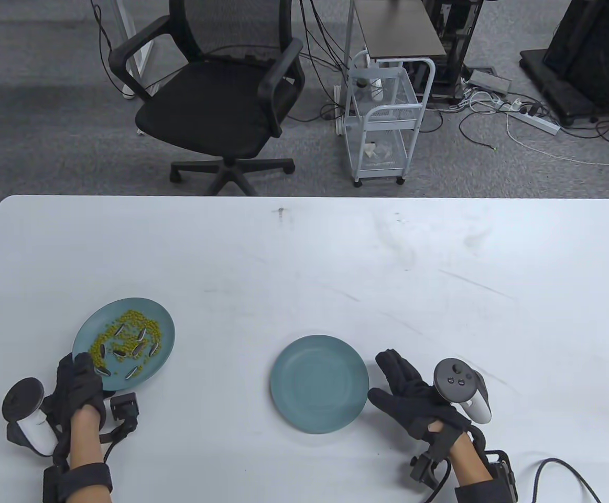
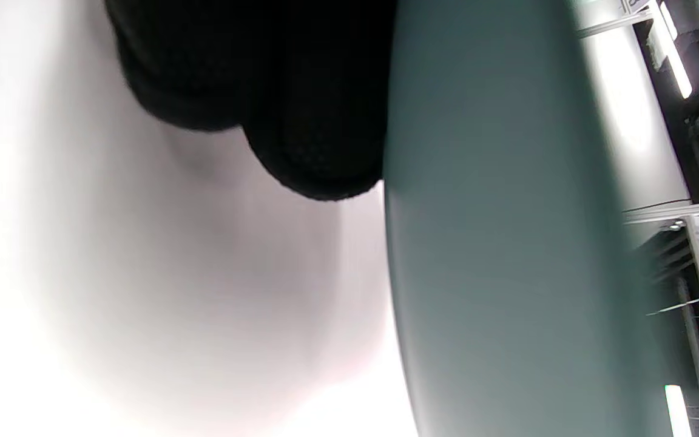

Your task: Pick sunflower seeds with hand pinch into plate

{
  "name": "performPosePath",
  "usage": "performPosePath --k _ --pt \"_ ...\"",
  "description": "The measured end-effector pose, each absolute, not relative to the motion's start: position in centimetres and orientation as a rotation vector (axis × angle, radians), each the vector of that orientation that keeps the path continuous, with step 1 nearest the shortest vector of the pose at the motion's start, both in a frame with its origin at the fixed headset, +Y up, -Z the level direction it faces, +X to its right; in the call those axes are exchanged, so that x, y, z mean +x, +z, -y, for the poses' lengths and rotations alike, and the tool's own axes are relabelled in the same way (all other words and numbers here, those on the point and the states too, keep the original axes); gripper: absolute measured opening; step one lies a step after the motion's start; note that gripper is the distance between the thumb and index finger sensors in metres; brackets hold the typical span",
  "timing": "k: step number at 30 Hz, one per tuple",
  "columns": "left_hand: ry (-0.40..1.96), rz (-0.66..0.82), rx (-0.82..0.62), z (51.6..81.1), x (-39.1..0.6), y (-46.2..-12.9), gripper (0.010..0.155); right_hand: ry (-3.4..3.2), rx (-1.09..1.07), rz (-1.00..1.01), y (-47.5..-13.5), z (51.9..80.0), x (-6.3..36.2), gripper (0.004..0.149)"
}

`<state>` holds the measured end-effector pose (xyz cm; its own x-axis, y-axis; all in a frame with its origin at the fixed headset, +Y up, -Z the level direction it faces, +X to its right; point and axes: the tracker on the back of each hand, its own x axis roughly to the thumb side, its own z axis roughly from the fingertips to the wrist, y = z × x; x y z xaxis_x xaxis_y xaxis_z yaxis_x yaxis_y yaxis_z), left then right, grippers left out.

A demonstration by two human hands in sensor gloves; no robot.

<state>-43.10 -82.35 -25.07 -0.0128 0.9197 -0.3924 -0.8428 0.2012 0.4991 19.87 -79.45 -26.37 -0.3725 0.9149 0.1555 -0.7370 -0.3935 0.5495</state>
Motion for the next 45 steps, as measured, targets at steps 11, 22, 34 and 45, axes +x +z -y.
performPosePath --k 11,22,34,45 --pt "1.439 -0.6 0.081 80.7 -41.3 -26.1 0.047 1.933 0.526 -0.468 -26.4 79.4 20.1 0.086" --pt "1.42 -0.366 -0.049 79.2 -35.9 -27.3 0.05 1.932 0.513 -0.475 -26.4 79.5 20.2 0.086" --pt "1.417 -0.106 -0.263 80.4 -28.1 -27.5 0.049 1.924 0.502 -0.474 -26.5 79.5 20.3 0.087" --pt "1.436 -0.087 -0.246 80.9 -27.5 -27.4 0.049 2.148 0.624 -0.398 -26.8 75.9 17.8 0.075"
